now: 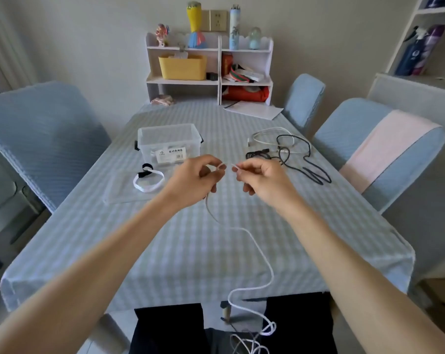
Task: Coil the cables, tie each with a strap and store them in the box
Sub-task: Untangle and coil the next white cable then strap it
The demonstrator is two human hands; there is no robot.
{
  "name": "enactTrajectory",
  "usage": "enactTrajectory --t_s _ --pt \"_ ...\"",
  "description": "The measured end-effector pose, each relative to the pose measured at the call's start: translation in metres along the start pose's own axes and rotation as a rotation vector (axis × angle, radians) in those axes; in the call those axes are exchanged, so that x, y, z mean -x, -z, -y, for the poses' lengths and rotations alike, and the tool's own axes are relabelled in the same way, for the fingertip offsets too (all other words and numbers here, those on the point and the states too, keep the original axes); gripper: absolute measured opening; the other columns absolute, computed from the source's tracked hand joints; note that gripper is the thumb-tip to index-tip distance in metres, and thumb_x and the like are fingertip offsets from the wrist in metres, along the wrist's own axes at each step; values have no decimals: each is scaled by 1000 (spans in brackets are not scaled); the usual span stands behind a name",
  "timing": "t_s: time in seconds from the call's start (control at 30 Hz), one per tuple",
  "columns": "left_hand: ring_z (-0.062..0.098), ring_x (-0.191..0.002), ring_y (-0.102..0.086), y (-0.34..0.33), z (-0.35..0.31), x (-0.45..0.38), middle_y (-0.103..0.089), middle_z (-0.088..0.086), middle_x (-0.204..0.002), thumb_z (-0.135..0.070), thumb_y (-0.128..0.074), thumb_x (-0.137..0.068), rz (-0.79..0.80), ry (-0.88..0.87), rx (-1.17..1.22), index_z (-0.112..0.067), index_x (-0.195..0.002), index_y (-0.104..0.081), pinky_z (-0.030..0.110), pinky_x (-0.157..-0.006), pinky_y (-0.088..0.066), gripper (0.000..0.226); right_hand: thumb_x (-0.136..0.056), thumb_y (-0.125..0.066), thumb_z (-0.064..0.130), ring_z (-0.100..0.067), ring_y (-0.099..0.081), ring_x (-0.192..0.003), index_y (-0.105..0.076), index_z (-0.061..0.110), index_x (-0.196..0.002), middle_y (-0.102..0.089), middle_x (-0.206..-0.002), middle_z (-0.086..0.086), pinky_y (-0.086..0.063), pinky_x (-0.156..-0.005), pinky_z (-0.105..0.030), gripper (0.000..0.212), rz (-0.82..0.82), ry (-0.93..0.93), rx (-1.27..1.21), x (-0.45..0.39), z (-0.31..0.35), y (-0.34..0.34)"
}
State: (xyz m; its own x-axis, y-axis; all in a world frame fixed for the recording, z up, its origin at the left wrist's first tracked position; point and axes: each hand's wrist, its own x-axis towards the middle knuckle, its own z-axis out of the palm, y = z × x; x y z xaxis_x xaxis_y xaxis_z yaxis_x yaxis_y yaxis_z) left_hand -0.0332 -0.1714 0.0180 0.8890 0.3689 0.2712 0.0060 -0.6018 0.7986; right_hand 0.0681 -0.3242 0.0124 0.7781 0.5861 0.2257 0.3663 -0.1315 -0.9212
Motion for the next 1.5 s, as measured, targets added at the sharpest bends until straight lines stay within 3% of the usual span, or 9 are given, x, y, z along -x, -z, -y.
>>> enactTrajectory --t_s 0.23,0.5,0.73,0.87,1.0,1.1,1.23,1.37,1.5 --pt "9 -41 -45 -10 31 -30 -59 -2 -49 -26 -59 -97 -49 62 -40 -18 -84 -69 20 -45 -36 18 -91 -70 17 -6 -61 -54 -71 25 -87 -67 -72 5 -48 -54 -23 9 41 -22 47 -35 -37 -18" --pt "16 -35 -44 -23 50 -61 -62 1 -53 -18 -60 -97 -112 178 250 -8 -85 -67 18 -39 -33 17 -91 -70 19 -6 -62 -60 -73 22 -89 -70 -73 6 -52 -63 -28 4 -3 79 135 -82 -57 -15" --pt "14 -36 -44 -16 57 -61 -66 2 -62 -13 -65 -93 235 361 220 -7 -85 -69 16 -36 -29 11 -96 -59 17 -12 -64 -56 -60 24 -82 -70 -74 6 -54 -62 -35 16 -206 24 147 -91 -81 -13" --pt "14 -37 -51 -18 59 -66 -64 4 -61 -10 -61 -95 -17 430 458 -3 -83 -68 20 -36 -40 15 -90 -64 17 -13 -64 -63 -64 22 -75 -69 -70 3 -48 -61 -27 17 -159 -50 187 -89 -75 -10" --pt "13 -46 -60 -24 61 -69 -66 0 -62 -10 -63 -95 -232 426 603 -6 -88 -69 21 -45 -49 10 -82 -68 17 -15 -56 -56 -69 15 -69 -68 -62 -2 -41 -58 -26 14 54 -168 206 -83 -58 -3" --pt "13 -55 -64 -28 59 -65 -70 3 -71 -7 -61 -96 -239 420 703 -6 -96 -69 21 -53 -53 8 -86 -65 14 -15 -51 -47 -65 13 -72 -65 -56 2 -38 -48 -22 14 193 -313 77 -78 -49 -4" --pt "15 -61 -66 -30 60 -58 -73 5 -75 0 -61 -93 -180 426 746 -5 -93 -69 21 -57 -54 10 -90 -58 4 -19 -58 -45 -62 9 -79 -68 -62 -7 -43 -42 -21 12 165 -414 -163 -79 -44 -8" --pt "16 -62 -67 -31 60 -56 -72 6 -75 -4 -63 -93 -156 403 672 -4 -89 -71 22 -58 -54 9 -94 -55 1 -22 -65 -50 -61 7 -83 -71 -68 -12 -48 -43 -23 14 172 -458 -343 -81 -43 -6" --pt "14 -60 -68 -28 60 -62 -71 6 -73 -4 -62 -94 -264 479 799 -3 -87 -68 19 -57 -54 9 -92 -64 10 -23 -69 -61 -64 7 -91 -74 -79 -11 -52 -51 -26 3 277 -407 -280 -80 -45 -3"
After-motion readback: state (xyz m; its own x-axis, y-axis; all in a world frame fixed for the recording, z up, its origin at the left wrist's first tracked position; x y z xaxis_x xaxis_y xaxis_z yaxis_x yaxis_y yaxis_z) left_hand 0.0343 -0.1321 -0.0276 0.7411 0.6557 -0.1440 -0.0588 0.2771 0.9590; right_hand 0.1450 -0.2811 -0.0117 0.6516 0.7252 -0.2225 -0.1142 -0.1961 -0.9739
